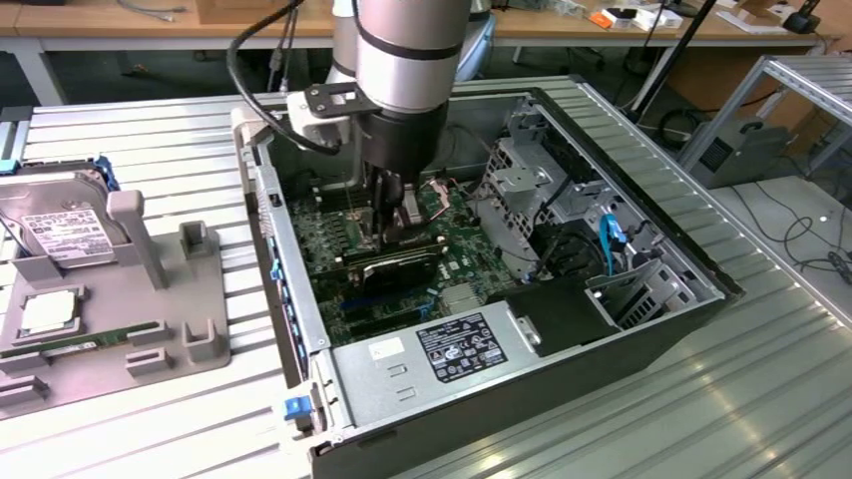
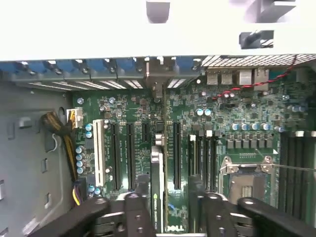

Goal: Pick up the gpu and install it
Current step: 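Insert the gpu into the slot, then press down on the gpu until it lock into place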

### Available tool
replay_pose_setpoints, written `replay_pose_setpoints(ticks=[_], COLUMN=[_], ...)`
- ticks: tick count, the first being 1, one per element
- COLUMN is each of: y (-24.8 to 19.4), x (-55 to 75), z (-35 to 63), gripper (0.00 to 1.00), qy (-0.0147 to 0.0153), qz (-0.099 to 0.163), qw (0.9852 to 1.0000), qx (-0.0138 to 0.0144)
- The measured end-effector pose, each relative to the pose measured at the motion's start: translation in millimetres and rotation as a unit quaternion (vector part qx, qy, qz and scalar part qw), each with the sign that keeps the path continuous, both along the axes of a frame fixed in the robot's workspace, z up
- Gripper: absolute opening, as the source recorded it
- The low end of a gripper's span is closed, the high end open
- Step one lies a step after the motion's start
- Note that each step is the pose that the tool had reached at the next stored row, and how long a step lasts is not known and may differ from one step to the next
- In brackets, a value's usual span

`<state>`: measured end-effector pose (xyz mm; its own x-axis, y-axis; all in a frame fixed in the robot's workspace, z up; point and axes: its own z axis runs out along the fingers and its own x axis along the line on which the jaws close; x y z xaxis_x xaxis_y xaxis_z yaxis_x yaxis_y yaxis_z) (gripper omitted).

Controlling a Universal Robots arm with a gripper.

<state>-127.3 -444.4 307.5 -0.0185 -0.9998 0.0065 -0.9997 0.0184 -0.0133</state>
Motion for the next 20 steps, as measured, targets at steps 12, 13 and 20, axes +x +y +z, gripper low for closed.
replay_pose_setpoints(ticks=[12,13,20], y=[0.1,0.1,-0.3], x=[-14.2,-18.7,-26.1], z=[9.3,4.0,-22.0], gripper=[0.11,0.11,0.11], qy=[-0.0016,-0.0016,-0.0016], qz=[0.0,0.0,0.0], qw=[1.0,1.0,1.0], qx=[-0.0002,-0.0002,-0.0002])
